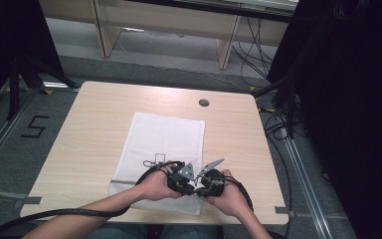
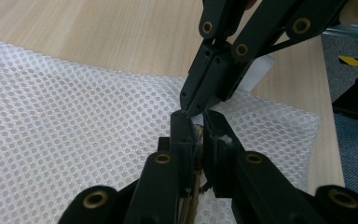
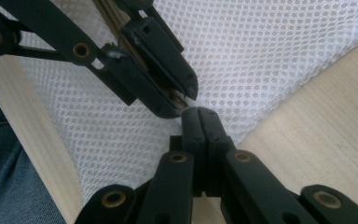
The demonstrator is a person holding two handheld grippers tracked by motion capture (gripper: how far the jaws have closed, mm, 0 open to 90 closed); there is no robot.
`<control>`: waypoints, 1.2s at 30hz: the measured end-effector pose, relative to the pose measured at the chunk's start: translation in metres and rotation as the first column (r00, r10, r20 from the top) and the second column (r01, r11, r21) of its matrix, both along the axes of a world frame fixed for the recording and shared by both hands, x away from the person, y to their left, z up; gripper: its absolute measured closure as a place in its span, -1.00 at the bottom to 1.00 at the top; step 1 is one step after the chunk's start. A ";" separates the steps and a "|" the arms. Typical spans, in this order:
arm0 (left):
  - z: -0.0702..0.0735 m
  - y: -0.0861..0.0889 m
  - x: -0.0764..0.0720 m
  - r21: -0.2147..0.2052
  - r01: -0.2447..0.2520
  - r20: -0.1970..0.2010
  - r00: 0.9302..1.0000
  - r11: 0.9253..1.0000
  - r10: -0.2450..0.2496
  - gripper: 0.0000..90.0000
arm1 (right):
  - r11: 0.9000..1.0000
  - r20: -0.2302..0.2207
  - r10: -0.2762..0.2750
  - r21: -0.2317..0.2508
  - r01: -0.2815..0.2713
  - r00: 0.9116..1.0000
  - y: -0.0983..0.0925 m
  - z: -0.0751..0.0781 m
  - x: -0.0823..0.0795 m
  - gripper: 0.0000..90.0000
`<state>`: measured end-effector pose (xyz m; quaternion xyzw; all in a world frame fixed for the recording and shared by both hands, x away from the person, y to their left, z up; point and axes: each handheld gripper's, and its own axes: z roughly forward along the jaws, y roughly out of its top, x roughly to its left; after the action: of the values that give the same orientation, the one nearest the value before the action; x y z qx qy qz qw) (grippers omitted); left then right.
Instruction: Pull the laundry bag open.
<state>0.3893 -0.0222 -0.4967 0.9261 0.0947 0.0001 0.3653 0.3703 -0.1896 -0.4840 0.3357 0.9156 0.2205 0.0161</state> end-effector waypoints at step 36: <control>0.000 0.005 -0.004 -0.001 0.034 0.016 0.999 0.999 -0.034 0.85 | 1.000 -0.025 -0.020 0.023 0.020 0.999 0.000 -0.001 -0.002 1.00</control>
<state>0.3850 -0.0170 -0.4965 0.9272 0.0761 0.0011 0.3667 0.3681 -0.1894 -0.4849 0.3479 0.9097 0.2266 0.0029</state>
